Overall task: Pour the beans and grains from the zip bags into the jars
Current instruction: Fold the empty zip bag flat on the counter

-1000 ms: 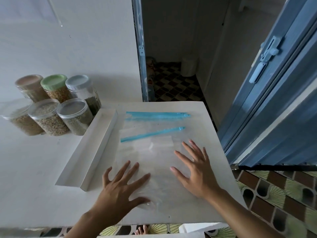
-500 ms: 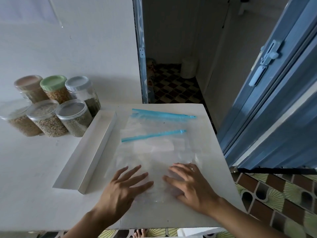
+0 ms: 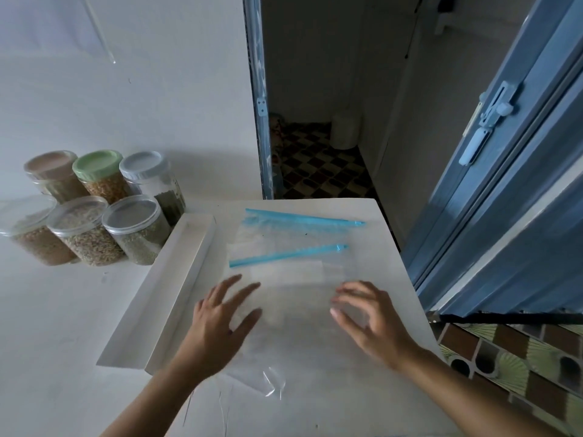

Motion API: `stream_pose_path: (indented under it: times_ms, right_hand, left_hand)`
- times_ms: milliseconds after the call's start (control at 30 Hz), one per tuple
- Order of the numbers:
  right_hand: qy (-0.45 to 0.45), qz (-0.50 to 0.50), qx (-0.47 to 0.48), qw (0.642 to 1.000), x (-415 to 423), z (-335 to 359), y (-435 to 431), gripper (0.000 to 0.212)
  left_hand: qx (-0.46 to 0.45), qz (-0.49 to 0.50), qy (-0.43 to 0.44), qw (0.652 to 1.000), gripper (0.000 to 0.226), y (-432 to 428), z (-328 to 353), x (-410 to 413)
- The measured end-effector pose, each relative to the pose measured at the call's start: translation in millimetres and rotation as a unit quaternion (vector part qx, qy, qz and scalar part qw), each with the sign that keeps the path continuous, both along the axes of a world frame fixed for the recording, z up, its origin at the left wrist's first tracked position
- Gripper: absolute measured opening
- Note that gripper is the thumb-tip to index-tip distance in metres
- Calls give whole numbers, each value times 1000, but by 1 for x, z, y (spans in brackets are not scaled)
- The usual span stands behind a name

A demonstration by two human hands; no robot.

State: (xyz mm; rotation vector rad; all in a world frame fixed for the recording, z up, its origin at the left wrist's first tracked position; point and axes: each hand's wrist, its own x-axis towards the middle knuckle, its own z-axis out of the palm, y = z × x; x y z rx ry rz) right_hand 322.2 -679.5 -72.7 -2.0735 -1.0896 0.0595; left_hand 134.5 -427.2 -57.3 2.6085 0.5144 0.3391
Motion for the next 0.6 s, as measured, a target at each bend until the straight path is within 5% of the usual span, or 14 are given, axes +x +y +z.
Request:
stream_pose_path:
  times_ms: [133,267,600]
  right_hand:
    - [16,-117,-59,991,25,1,28,59]
    - [27,-149,-207,967,30,-14,44,66]
    - [-80,-207,-183,958,56,8,68,63]
  left_hand:
    - [-77,114,128,982,86,10,7,30]
    - [-9,124,185,975,79,9,10,34]
    - [148,45,248,956,70,42,57,77]
